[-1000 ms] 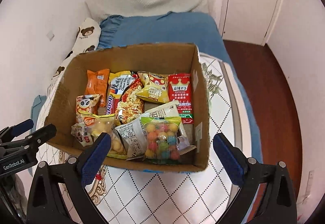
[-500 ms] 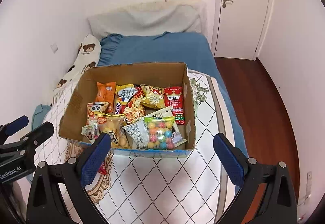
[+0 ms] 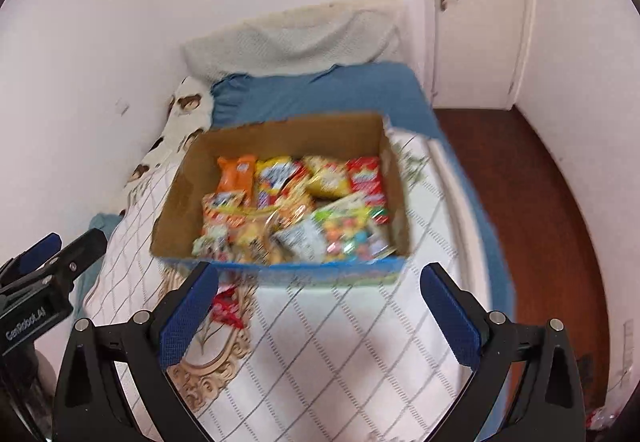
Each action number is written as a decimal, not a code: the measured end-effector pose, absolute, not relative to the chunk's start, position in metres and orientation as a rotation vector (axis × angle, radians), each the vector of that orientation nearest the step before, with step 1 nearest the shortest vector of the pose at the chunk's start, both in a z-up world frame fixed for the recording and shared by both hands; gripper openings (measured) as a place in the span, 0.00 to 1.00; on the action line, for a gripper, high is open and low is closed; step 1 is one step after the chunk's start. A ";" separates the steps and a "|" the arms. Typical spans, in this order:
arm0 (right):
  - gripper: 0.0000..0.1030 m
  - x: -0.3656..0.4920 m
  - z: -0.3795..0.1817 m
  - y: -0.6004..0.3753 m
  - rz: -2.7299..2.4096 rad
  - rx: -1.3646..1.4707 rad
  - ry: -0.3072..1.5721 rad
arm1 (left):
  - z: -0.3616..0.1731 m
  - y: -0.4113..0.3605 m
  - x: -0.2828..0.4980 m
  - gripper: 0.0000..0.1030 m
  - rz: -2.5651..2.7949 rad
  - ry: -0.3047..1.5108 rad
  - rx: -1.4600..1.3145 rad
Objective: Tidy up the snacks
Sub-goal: 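Grasp the brown biscuit packet with left tool while right grasps red chocolate packet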
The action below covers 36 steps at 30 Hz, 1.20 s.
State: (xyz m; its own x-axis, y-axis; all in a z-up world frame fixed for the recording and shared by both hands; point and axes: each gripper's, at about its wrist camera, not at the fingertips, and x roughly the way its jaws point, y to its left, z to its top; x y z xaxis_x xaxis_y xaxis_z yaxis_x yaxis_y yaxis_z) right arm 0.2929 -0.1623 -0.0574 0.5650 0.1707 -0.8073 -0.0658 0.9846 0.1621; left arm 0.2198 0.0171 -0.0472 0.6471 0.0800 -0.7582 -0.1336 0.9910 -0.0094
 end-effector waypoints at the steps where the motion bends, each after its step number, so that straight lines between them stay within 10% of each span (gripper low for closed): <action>1: 1.00 0.294 -0.068 -0.156 0.153 0.127 0.985 | -0.056 0.027 0.218 0.94 0.144 0.869 -0.070; 17: 1.00 0.333 -0.291 -0.089 0.036 -0.074 1.384 | -0.248 0.105 0.232 0.94 0.311 1.255 0.087; 27: 1.00 0.336 -0.307 -0.096 0.004 -0.047 1.339 | -0.271 0.086 0.269 0.94 0.092 1.315 0.187; 31: 0.66 0.324 -0.281 -0.099 0.064 -0.029 1.269 | -0.274 0.064 0.282 0.94 -0.024 1.318 0.271; 36: 0.60 0.311 -0.252 -0.101 0.192 0.134 1.200 | -0.288 0.048 0.292 0.89 -0.142 1.349 0.299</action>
